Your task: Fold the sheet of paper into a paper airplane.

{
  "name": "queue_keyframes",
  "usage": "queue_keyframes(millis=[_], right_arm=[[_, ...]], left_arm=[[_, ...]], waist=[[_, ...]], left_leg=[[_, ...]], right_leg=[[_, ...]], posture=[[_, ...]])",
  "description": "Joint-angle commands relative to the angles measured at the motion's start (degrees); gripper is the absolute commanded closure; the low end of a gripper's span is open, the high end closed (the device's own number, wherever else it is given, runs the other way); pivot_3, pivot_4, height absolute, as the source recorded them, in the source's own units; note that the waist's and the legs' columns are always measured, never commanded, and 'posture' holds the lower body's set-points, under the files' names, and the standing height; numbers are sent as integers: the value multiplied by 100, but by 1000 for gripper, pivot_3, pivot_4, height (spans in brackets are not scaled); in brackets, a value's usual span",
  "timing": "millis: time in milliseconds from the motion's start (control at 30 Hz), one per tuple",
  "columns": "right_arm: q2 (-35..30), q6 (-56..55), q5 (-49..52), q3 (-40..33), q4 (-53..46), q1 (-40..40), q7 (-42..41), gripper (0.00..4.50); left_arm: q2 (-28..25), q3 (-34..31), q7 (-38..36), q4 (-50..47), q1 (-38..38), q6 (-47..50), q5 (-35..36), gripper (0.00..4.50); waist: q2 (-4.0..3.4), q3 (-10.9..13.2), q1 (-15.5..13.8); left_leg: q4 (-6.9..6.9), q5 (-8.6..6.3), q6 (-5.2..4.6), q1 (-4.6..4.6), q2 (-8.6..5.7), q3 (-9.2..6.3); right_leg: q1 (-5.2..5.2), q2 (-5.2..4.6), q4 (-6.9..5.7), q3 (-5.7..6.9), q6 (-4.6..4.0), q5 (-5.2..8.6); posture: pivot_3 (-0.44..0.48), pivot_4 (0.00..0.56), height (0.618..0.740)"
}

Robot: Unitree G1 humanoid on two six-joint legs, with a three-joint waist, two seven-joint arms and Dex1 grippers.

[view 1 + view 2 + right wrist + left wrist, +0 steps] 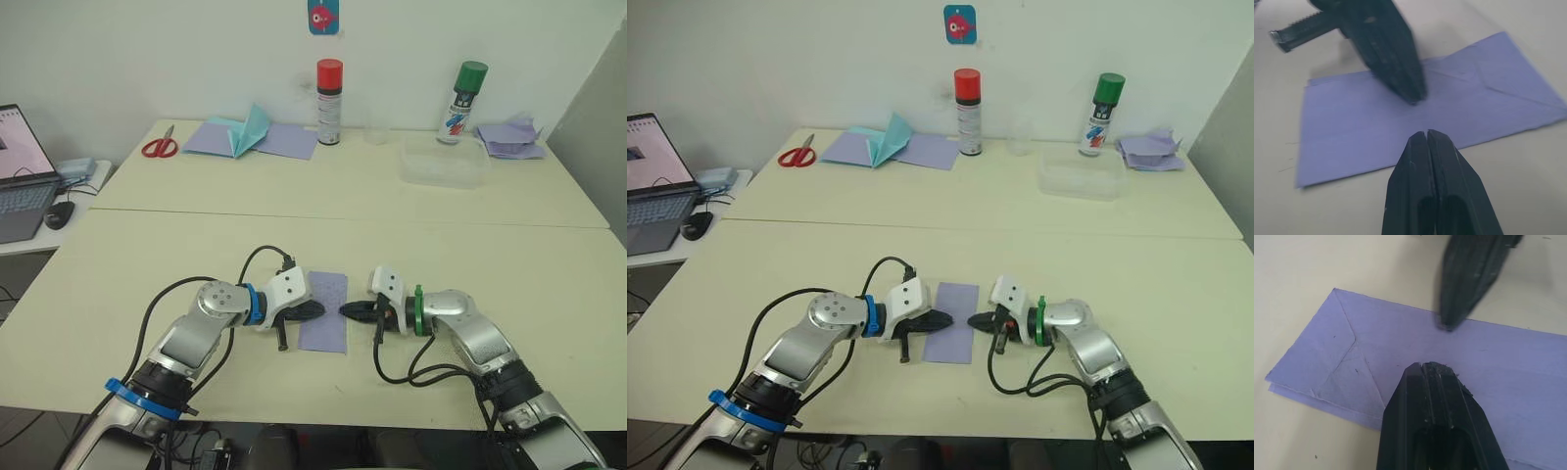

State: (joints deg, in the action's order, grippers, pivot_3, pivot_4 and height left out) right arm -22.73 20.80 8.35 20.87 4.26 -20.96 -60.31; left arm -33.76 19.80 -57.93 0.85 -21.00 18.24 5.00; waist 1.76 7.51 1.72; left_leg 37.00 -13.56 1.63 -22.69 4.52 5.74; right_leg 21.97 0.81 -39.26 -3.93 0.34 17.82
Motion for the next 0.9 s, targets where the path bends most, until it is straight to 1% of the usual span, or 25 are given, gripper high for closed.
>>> queue_keyframes(millis=[33, 300, 400, 500, 633, 733, 833, 900], right_arm=[[-281, 600, 99, 416, -277, 268, -483, 4457], [-769, 1309, 455, 637, -913, 425, -989, 4457], [-946, 1413, 619, 500, -1096, 390, -1069, 4457], [-923, 1466, 848, 92, -1249, 240, -859, 4457], [-600, 1306, 1058, -480, -1271, 106, -331, 4457], [-352, 924, 749, -567, -985, 31, 148, 4457], [-108, 741, 433, -494, -614, -98, 637, 4457], [-33, 619, 265, -378, -432, -148, 737, 4457]], left_arm=[[-41, 245, 14, 418, 197, 164, -298, 4500], [-19, 248, 26, 444, 194, 155, -314, 4500], [3, 238, 34, 468, 185, 149, -306, 4500], [53, 191, 68, 470, 205, 141, -261, 4500], [132, 112, 122, 492, 237, 21, -232, 4500], [186, 30, 135, 512, 252, -22, -193, 4500], [189, -15, 109, 533, 251, -56, -201, 4500], [190, -51, 99, 538, 247, -77, -189, 4500]], waist=[[-7, -12, 0], [-3, -24, -1], [-3, -24, -4], [-3, -22, -5], [-2, -19, -7], [-2, -19, -15], [-3, -18, -15], [-4, -17, -17]], left_leg=[[-3, 0, 0, 0, 2, 0], [-6, -1, -1, 0, 1, -2], [-7, -1, -1, -2, 0, -3], [-7, -1, -1, -3, 0, -3], [-5, -1, -1, -7, -1, -4], [-5, -1, -1, -9, -2, -5], [-5, -1, -1, -11, -3, -5], [-5, 0, -1, -13, -3, -5]], right_leg=[[-2, 0, 9, 1, 0, 0], [-7, 0, 24, 1, 0, 0], [-7, -1, 27, 2, -1, 1], [-6, -2, 28, 2, -1, 1], [-2, -3, 28, 0, -1, 1], [0, -4, 28, 1, 1, 2], [2, -4, 28, 1, 1, 2], [3, -4, 28, 1, 1, 2]], posture=[[0, 150, 740], [0, 150, 740], [0, 150, 740], [0, 150, 740], [0, 150, 740], [0, 150, 740], [0, 150, 740], [0, 150, 740]])
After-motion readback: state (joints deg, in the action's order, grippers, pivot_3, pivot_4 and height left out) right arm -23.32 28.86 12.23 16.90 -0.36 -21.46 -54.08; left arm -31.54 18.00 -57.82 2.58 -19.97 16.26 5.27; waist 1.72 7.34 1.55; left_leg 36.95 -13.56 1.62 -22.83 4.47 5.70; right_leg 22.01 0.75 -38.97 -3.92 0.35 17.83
